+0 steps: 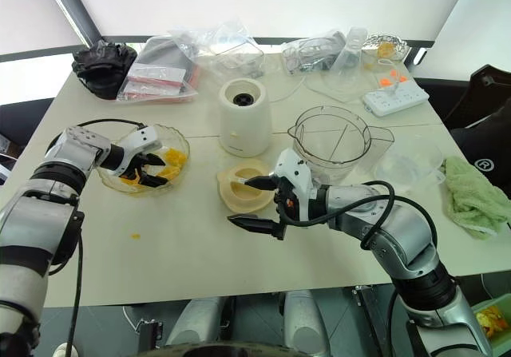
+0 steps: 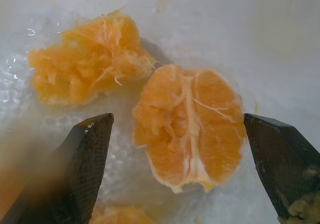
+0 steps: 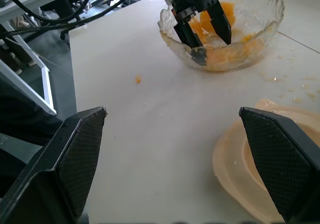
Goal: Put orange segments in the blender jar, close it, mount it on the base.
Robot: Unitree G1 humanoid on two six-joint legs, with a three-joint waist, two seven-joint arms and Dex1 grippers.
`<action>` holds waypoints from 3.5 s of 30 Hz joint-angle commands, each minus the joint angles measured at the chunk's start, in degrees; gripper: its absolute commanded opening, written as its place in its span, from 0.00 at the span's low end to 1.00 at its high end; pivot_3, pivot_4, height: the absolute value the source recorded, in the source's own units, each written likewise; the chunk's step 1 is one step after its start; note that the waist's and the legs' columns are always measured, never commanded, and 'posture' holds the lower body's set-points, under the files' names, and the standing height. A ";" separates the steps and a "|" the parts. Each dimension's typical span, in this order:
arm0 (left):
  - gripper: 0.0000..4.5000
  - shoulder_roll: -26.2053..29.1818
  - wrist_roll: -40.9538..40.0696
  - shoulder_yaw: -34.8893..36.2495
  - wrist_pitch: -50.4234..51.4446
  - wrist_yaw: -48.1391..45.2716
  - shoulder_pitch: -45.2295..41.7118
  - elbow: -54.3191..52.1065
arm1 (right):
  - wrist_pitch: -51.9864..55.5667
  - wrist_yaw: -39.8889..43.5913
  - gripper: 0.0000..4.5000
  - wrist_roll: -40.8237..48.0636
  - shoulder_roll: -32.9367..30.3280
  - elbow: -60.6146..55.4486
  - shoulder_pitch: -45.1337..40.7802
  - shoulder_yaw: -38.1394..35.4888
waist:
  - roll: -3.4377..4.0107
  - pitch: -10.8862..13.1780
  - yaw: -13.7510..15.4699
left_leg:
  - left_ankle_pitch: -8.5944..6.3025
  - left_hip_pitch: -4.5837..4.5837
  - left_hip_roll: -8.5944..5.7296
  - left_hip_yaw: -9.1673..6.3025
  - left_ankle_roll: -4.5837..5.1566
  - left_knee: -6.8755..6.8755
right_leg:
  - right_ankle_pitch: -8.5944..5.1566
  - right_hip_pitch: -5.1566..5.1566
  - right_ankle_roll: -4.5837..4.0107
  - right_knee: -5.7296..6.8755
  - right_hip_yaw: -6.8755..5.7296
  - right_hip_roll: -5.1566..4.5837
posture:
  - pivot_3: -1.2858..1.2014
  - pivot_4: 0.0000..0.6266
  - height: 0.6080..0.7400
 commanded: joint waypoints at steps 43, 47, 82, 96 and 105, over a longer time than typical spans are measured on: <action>0.06 -1.54 1.80 6.67 0.51 8.19 -0.47 1.72 | -2.12 5.49 1.00 -5.39 -0.78 5.78 -7.01 -2.14 | -0.04 -0.07 0.02 | 0.00 0.10 -0.04 -0.02 0.01 0.03 | 0.01 0.15 0.03 -0.01 -0.01 -0.03 | 0.52 0.24 1.00; 0.06 0.48 -0.67 9.48 1.01 7.03 -1.36 0.55 | -2.41 5.98 1.00 -6.05 -0.38 6.26 -7.22 -2.04 | -0.04 -0.07 -0.04 | -0.01 0.07 -0.03 -0.02 0.01 0.02 | 0.01 0.09 0.03 -0.01 -0.01 -0.02 | 0.52 0.24 1.00; 0.06 -0.81 -34.01 29.93 29.52 18.54 9.69 -52.23 | -3.63 5.54 1.00 -8.85 0.86 5.32 -4.59 -2.53 | -0.06 -0.05 0.18 | 0.00 0.05 0.01 -0.11 -0.01 0.02 | 0.01 0.08 0.02 -0.02 -0.01 -0.04 | 0.52 0.24 1.00; 0.06 -17.68 -31.89 20.52 15.22 6.03 -19.83 -27.22 | 1.64 -6.22 1.00 -5.93 0.78 -9.76 8.72 -11.26 | -0.10 -0.03 1.19 | -0.01 -0.01 -0.11 0.01 0.00 0.08 | 0.04 0.11 0.07 -0.12 0.01 -0.07 | 0.52 0.24 1.00; 0.06 -29.59 -28.01 18.40 4.72 -2.93 -27.66 -9.25 | 7.88 -15.45 1.00 -2.00 0.19 -22.08 16.96 -19.03 | -0.08 -0.02 0.39 | -0.03 -0.01 -0.08 0.00 0.03 0.06 | 0.03 0.12 0.08 -0.14 0.01 -0.03 | 0.52 0.24 1.00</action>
